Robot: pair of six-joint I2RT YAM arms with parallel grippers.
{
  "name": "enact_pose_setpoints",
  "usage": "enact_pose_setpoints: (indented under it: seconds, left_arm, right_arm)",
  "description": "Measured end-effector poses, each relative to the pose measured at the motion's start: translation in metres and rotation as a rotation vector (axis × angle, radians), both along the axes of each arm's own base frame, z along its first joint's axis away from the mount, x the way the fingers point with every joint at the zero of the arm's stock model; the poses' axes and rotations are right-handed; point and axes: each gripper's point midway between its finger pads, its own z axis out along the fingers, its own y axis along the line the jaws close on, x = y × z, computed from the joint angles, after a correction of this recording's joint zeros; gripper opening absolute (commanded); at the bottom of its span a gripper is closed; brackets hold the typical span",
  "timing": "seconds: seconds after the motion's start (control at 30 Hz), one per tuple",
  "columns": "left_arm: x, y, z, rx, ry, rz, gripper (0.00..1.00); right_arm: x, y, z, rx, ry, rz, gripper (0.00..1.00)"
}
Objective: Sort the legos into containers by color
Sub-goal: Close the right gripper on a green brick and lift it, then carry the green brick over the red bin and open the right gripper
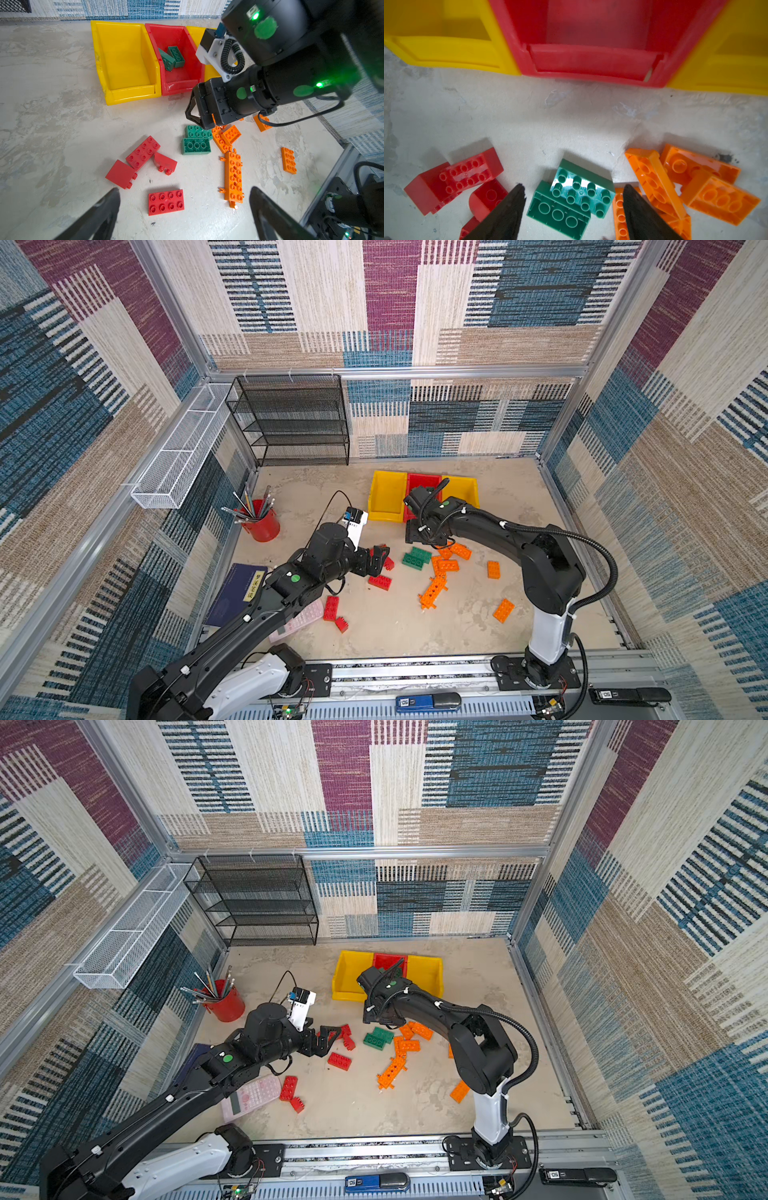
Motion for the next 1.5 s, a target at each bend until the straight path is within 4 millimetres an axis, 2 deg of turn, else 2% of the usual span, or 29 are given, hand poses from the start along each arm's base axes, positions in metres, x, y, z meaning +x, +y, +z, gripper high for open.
enact_pose_setpoints:
  seconds: [0.33,0.73,0.83,1.0,1.33,1.5]
  left_arm:
    - [-0.008,0.006,-0.002,0.007,-0.004,-0.004,0.97]
    - [-0.012,0.01,0.001,0.015,-0.019,-0.012,0.97]
    - [-0.013,0.011,0.003,0.014,-0.027,-0.014,0.97]
    - [-0.014,0.012,0.004,0.02,-0.034,-0.02,0.97]
    - [-0.016,0.015,0.003,0.026,-0.037,-0.016,0.97]
    - [-0.015,0.018,0.006,0.029,-0.049,-0.001,0.97]
  right_arm:
    - [-0.024,0.003,-0.021,0.028,0.084,-0.086,0.91]
    - [-0.027,0.004,-0.042,0.022,0.122,-0.137,0.86]
    - [-0.026,0.004,-0.043,0.023,0.119,-0.142,0.81]
    - [-0.025,0.006,-0.052,0.012,0.13,-0.143,0.67]
    - [-0.02,0.008,-0.05,-0.003,0.127,-0.136,0.56]
    - [-0.008,0.013,-0.03,0.001,0.083,-0.121,0.56]
